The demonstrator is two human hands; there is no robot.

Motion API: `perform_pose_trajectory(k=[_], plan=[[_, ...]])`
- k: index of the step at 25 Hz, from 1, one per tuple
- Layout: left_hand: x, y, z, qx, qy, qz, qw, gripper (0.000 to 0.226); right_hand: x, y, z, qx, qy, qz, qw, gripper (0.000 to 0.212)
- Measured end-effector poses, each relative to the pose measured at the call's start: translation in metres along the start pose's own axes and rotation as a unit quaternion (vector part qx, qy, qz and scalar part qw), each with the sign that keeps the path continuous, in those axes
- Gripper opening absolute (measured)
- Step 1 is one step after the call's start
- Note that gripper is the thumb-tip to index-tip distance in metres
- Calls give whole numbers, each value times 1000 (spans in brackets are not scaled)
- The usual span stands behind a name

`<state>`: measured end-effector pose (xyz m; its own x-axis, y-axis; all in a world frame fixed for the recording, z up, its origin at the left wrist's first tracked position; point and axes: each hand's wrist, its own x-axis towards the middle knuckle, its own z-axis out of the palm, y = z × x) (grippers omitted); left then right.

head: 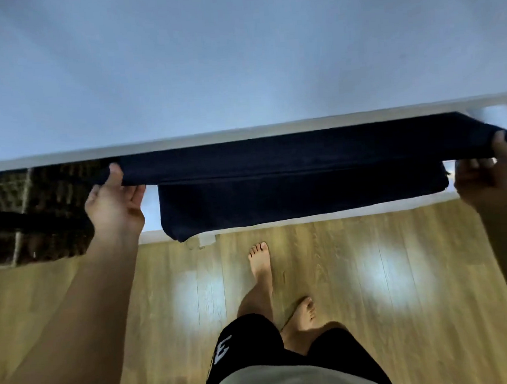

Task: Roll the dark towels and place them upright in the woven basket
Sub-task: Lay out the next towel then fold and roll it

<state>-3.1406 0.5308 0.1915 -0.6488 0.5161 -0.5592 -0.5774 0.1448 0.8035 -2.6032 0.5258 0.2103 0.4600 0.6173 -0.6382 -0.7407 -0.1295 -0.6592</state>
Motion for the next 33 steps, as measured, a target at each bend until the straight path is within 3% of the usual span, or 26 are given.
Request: perform_pose_trajectory(k=[3, 4, 6, 7, 9, 12, 20, 24, 29, 31, 32, 33], plan=[[-35, 25, -7, -6, 29, 57, 998, 22, -41, -14, 2, 54, -22, -6, 998, 31], [-49, 28, -14, 3, 38, 62, 997, 30, -54, -16, 4, 52, -41, 2, 998, 38], [-73, 36, -20, 15, 34, 79, 996, 34, -64, -24, 7, 50, -52, -6, 997, 74], [-82, 42, -20, 21, 32, 82, 996, 27, -63, -31, 6, 63, -42, -14, 997, 93], [-109, 61, -20, -28, 33, 73, 996, 12, -76, -52, 3, 91, -66, -17, 994, 102], [-138, 94, -28, -102, 19, 64, 993, 13, -107, -79, 4, 85, -105, -44, 990, 90], [-206, 173, -44, -224, -77, 66, 969, 28, -206, -111, 38, -13, -174, -235, 956, 21], [-231, 208, -16, -248, -78, 115, 959, 9, -235, -120, 97, -87, -208, -320, 920, 29], [-194, 271, 44, -239, -113, 104, 959, 15, -214, -155, 195, -121, -174, -330, 920, 46], [-175, 285, 62, -201, -148, 149, 957, 13, -200, -157, 220, -148, -192, -311, 919, 39], [-167, 283, 67, -106, -165, 194, 961, 15, -196, -152, 225, -207, -209, -318, 901, 34], [-159, 274, 69, 53, -176, 246, 952, 26, -190, -140, 224, -318, -217, -343, 857, 32]])
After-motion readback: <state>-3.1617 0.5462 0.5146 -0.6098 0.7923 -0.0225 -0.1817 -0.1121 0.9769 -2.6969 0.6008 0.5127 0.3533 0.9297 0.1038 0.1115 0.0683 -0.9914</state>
